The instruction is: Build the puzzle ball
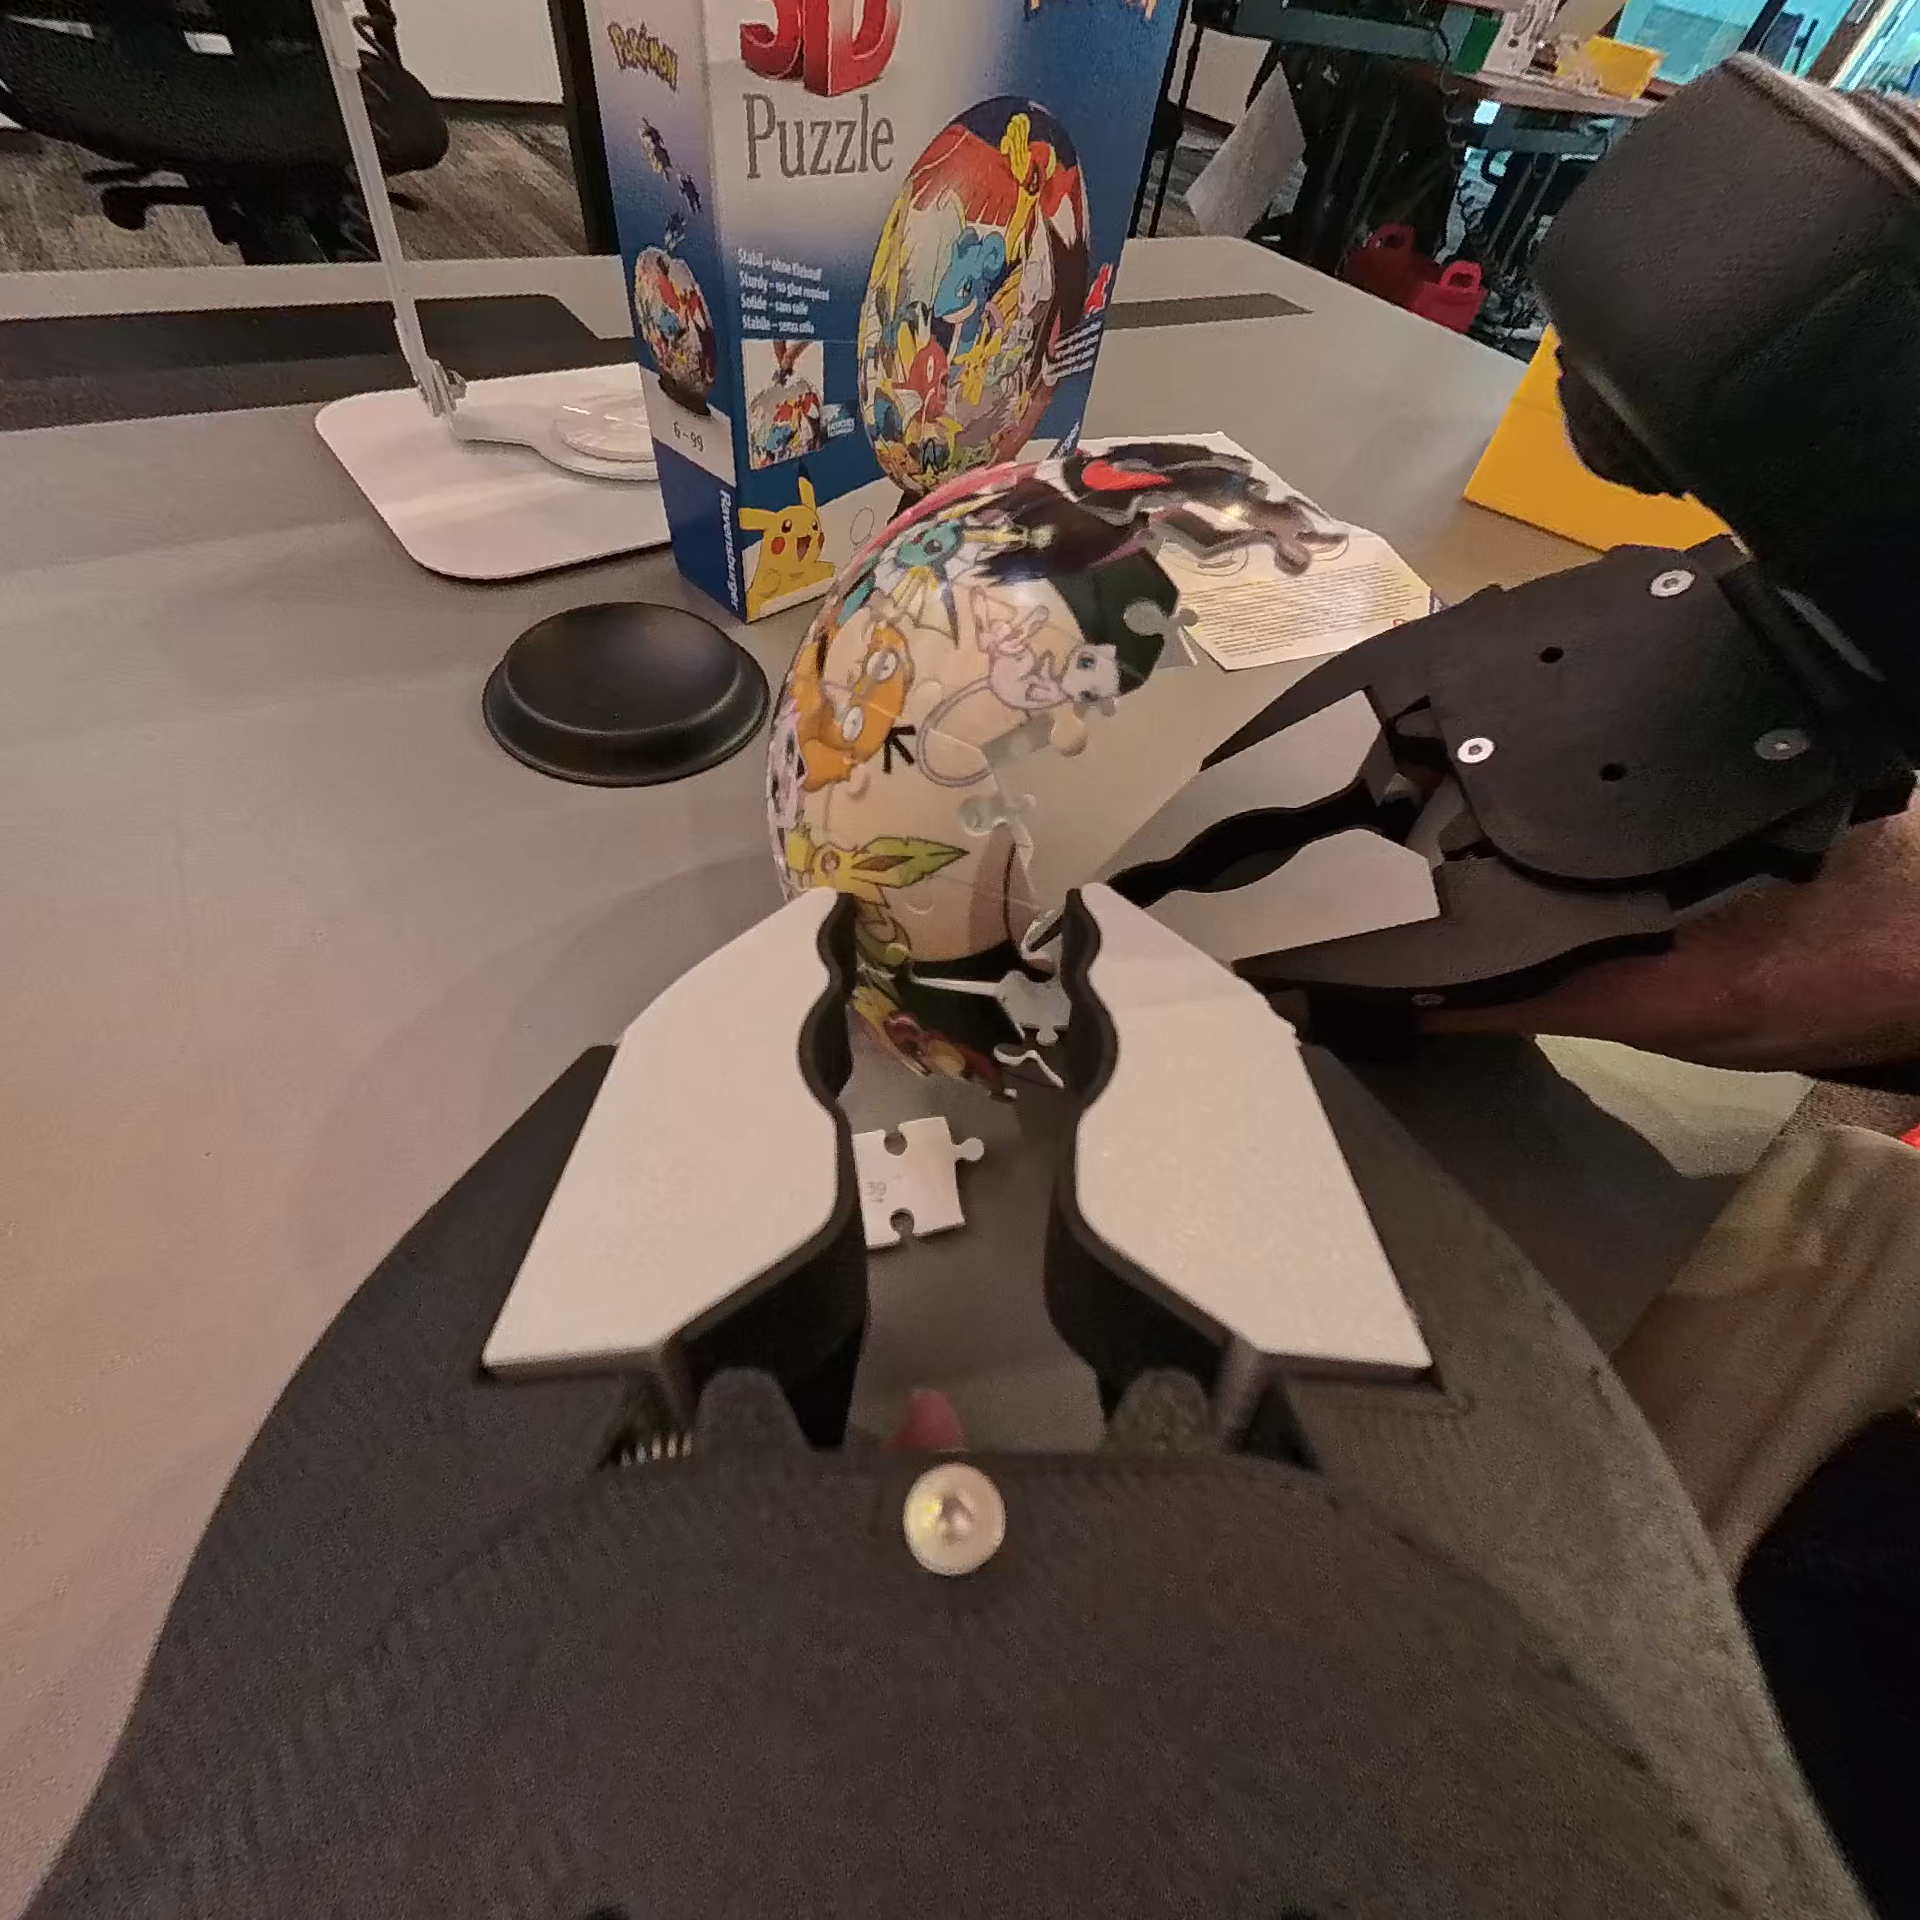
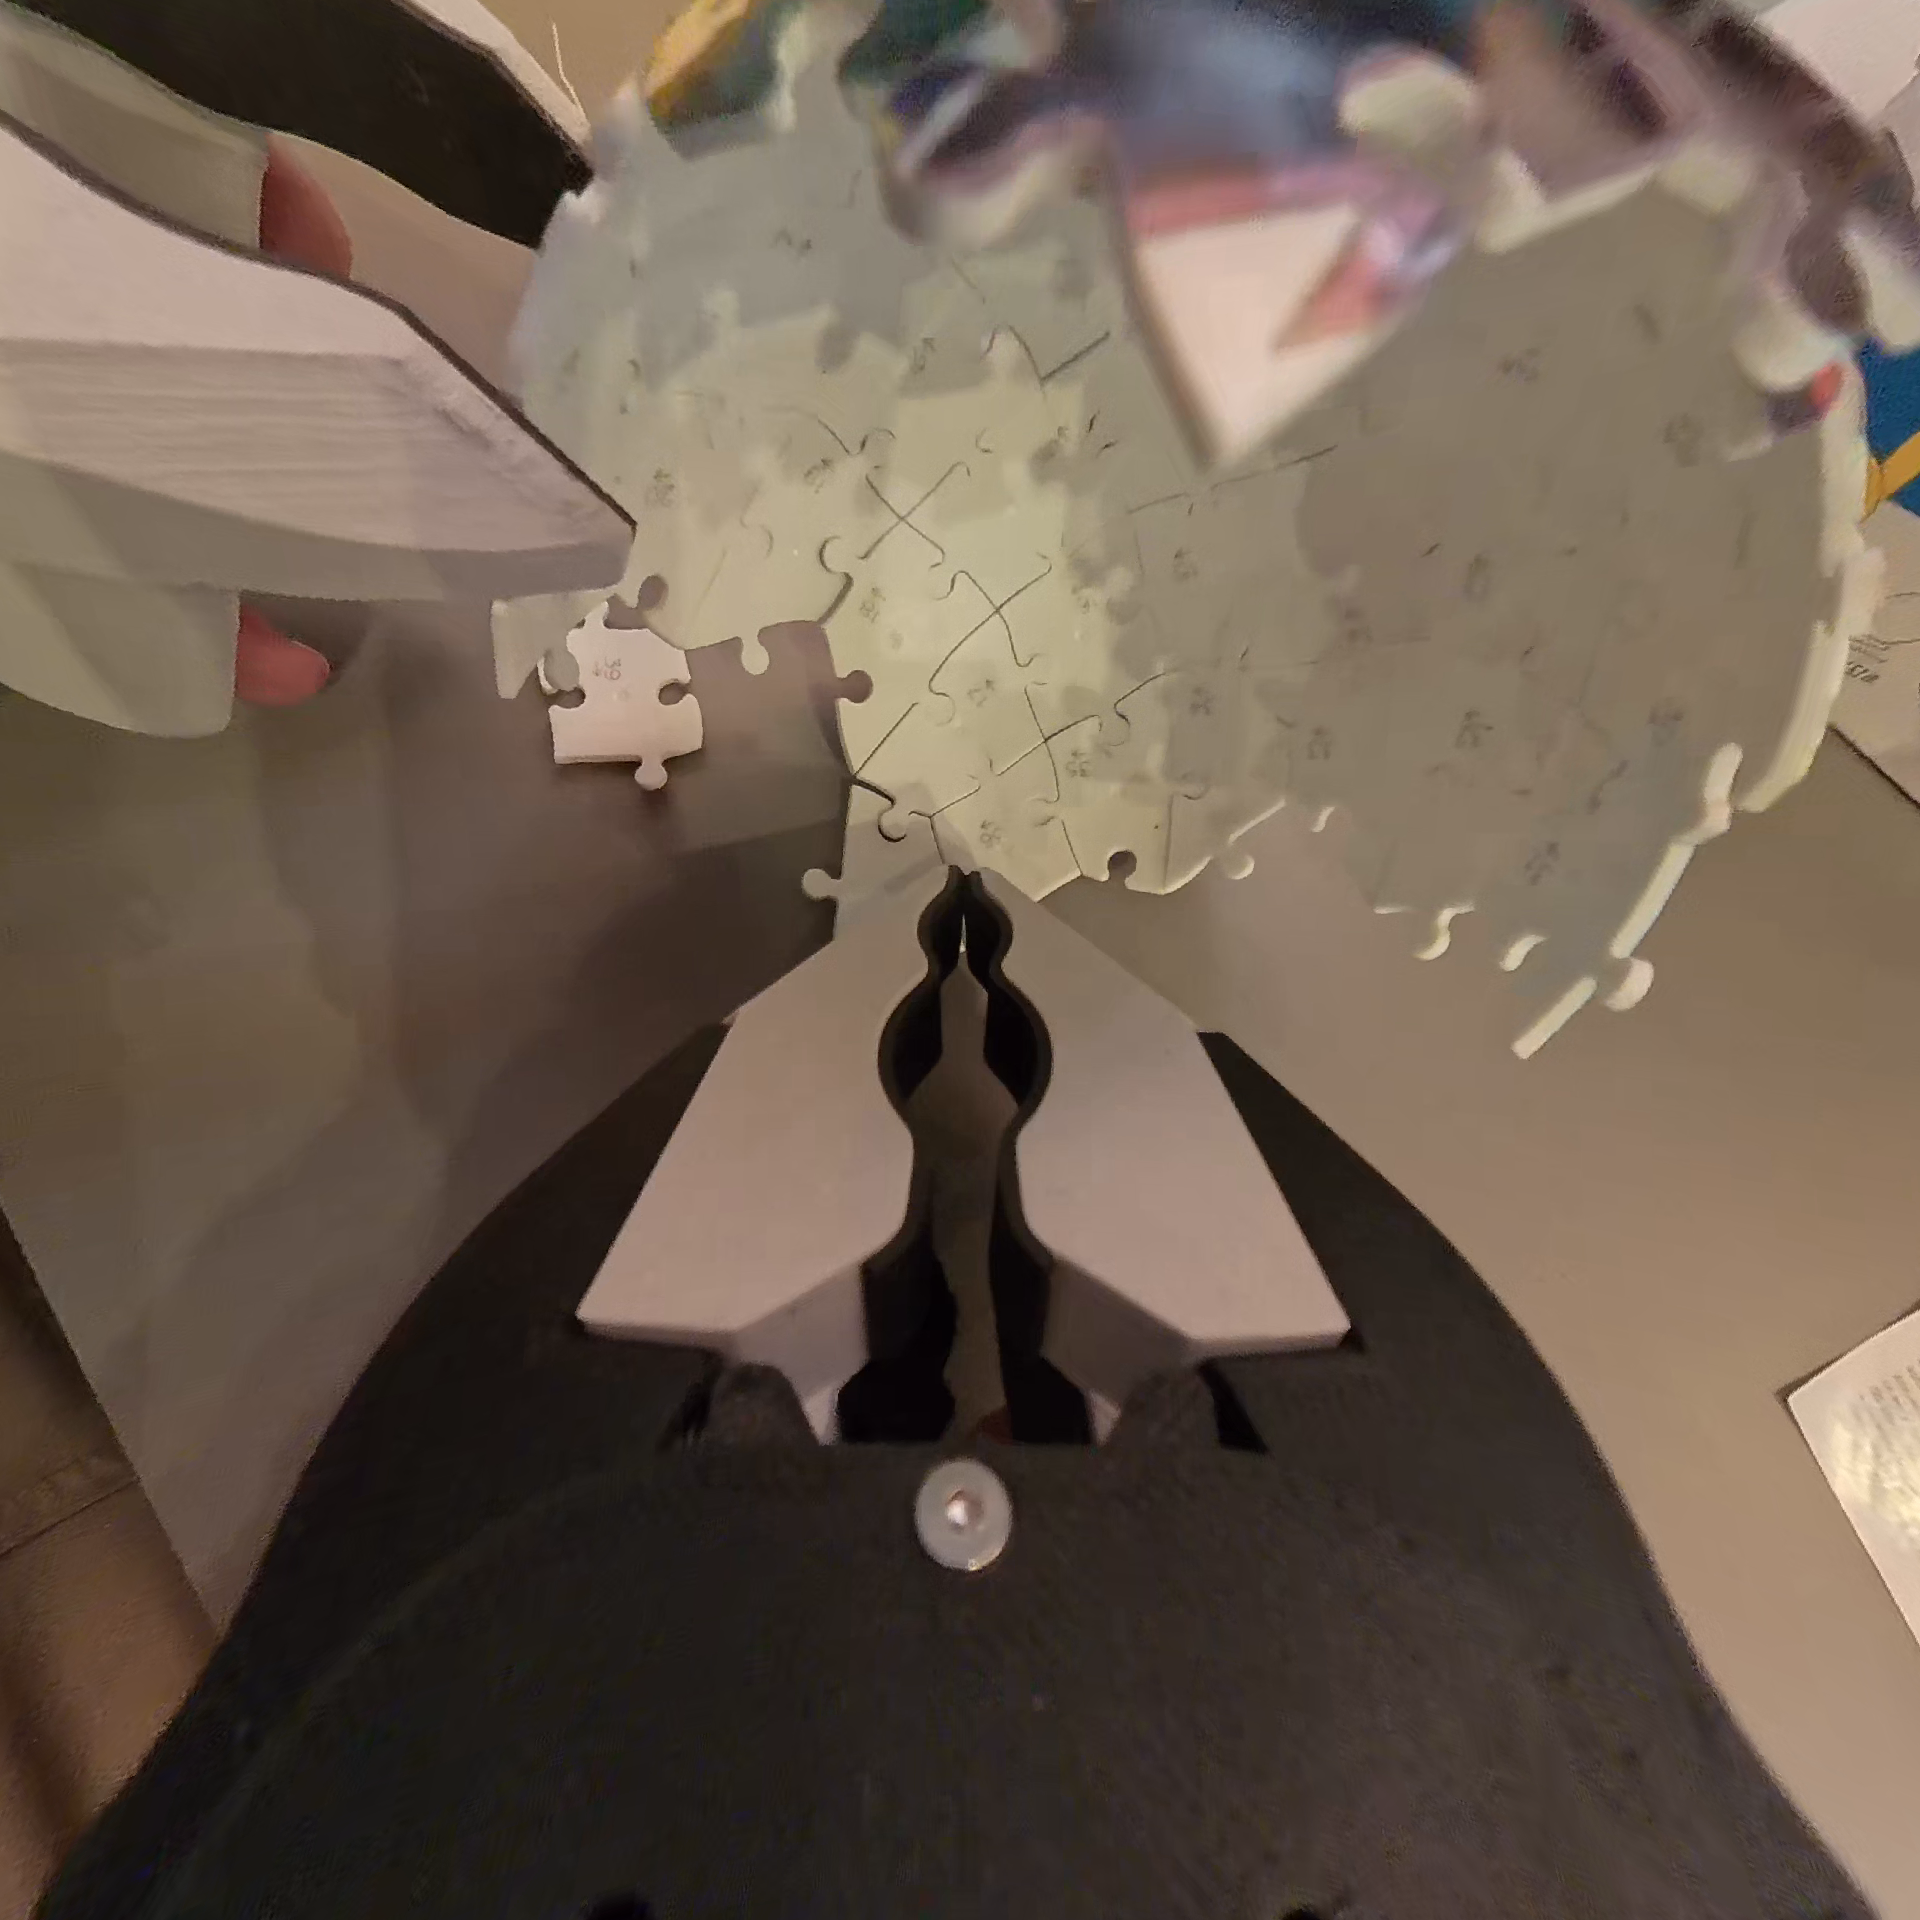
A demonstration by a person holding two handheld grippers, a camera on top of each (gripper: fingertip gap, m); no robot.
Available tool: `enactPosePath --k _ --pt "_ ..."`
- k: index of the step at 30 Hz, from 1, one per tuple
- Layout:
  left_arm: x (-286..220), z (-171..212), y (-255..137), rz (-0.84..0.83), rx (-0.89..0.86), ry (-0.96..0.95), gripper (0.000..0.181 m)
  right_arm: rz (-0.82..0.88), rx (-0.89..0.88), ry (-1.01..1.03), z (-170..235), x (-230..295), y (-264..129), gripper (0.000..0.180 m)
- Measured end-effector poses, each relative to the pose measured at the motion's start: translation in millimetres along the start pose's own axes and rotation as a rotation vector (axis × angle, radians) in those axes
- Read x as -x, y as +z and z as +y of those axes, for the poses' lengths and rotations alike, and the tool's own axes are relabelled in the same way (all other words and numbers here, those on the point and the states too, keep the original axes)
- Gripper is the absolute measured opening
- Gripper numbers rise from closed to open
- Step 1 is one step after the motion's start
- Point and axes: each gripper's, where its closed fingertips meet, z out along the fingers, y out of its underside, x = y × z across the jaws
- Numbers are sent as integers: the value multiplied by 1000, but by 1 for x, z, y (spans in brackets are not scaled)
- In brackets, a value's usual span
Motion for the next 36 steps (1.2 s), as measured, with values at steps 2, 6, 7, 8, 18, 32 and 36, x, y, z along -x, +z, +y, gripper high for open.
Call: enactPosePath --k 2,6,7,8,18,32,36 --pt "0 0 0 -3 0 2 37 18 9 -45 0 0 0 0" --pt "-1 1 -1 -11 -2 1 36 46 20 -121 0 0 0 0" --pt "-1 1 -1 -12 -3 1 36 36 14 -107 0 0 0 0" --pt "0 1 -1 -13 -1 0 36 29 11 -98 0 -1 -1 0" --pt "2 5 -1 -16 7 -4 35 17 5 -54 1 -5 -2 0" --pt "6 9 0 -32 20 -2 34 11 13 -23 4 -11 -6 0" --pt "7 9 0 -30 21 -7 34 2 12 -8 4 -13 -7 0"
